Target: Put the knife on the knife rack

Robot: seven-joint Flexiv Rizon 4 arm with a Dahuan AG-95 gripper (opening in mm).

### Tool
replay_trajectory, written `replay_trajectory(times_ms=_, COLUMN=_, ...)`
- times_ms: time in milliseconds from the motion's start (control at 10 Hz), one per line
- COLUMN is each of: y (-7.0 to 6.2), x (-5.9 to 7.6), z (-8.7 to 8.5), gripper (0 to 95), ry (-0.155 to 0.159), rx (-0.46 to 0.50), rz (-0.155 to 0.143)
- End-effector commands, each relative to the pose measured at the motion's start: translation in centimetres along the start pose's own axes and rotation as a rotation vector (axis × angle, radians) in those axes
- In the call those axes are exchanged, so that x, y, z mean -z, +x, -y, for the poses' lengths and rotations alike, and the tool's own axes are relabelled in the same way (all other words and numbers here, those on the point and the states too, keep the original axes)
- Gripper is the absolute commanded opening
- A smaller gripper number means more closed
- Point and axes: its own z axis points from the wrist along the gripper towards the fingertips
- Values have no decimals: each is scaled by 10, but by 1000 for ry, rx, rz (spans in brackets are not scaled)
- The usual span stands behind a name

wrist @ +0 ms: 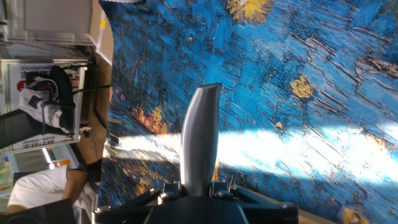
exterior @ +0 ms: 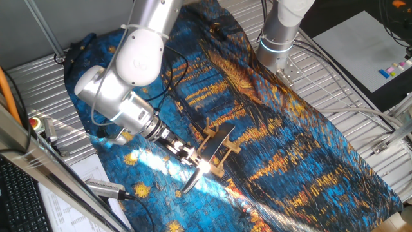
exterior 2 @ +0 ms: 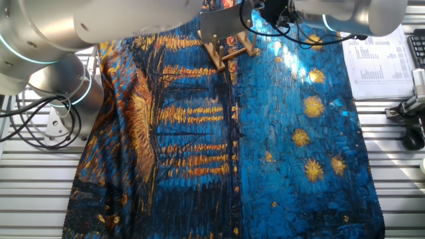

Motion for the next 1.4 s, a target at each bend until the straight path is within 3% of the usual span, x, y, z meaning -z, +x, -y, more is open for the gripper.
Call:
replay_trajectory(times_ms=100, y=0, x=-1, z=1, gripper=0, ry=-5, rx=9, rz=1)
replay_trajectory(times_ms=1400, y=-2, x=-2, z=1, gripper=0, ry=-20, rx=42, rz=-1)
